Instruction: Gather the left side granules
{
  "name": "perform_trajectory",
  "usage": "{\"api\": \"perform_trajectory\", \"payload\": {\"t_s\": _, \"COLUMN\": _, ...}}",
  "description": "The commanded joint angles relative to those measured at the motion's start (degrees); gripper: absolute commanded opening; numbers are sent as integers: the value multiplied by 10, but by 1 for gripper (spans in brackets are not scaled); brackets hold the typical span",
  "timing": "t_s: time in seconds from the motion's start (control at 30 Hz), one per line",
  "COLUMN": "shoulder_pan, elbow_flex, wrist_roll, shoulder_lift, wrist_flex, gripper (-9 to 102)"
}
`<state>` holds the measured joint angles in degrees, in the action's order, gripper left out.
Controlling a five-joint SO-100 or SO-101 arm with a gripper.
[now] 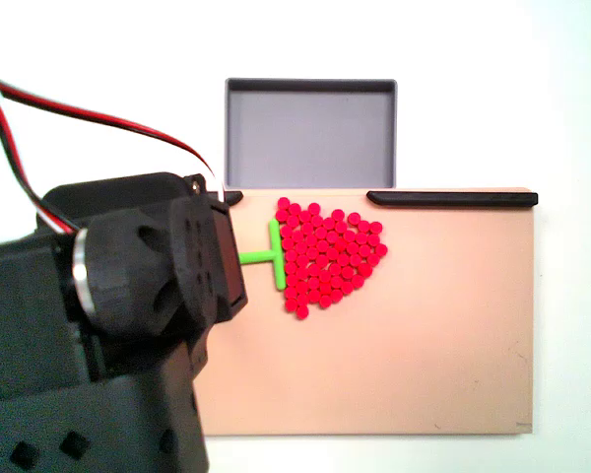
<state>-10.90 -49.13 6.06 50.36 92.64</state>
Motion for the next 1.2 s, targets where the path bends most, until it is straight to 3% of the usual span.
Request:
{"api": "perform_trajectory", "payload": {"t_s": 0.0, "shoulder_pan": -19, "elbow_flex": 9, "wrist_roll": 7, "shoulder_lift": 30, "wrist_flex": -4, "gripper": 0}}
{"api": "perform_trajectory", "payload": {"t_s": 0.23, "shoulder_pan": -70, "elbow_flex": 9, "wrist_roll": 25, "shoulder_lift": 69, "wrist_flex": -3, "gripper": 0}}
{"api": "perform_trajectory", "payload": {"t_s": 0.4, "shoulder_pan": -108, "elbow_flex": 4, "wrist_roll": -35, "shoulder_lift": 122, "wrist_flex": 39, "gripper": 0}}
{"api": "perform_trajectory", "payload": {"t_s": 0.57, "shoulder_pan": -118, "elbow_flex": -33, "wrist_roll": -163, "shoulder_lift": 206, "wrist_flex": 62, "gripper": 0}}
{"api": "perform_trajectory", "payload": {"t_s": 0.83, "shoulder_pan": -118, "elbow_flex": -254, "wrist_roll": -396, "shoulder_lift": 403, "wrist_flex": 62, "gripper": 0}}
{"api": "perform_trajectory", "payload": {"t_s": 1.17, "shoulder_pan": 32, "elbow_flex": -380, "wrist_roll": -736, "shoulder_lift": 510, "wrist_flex": 60, "gripper": 0}}
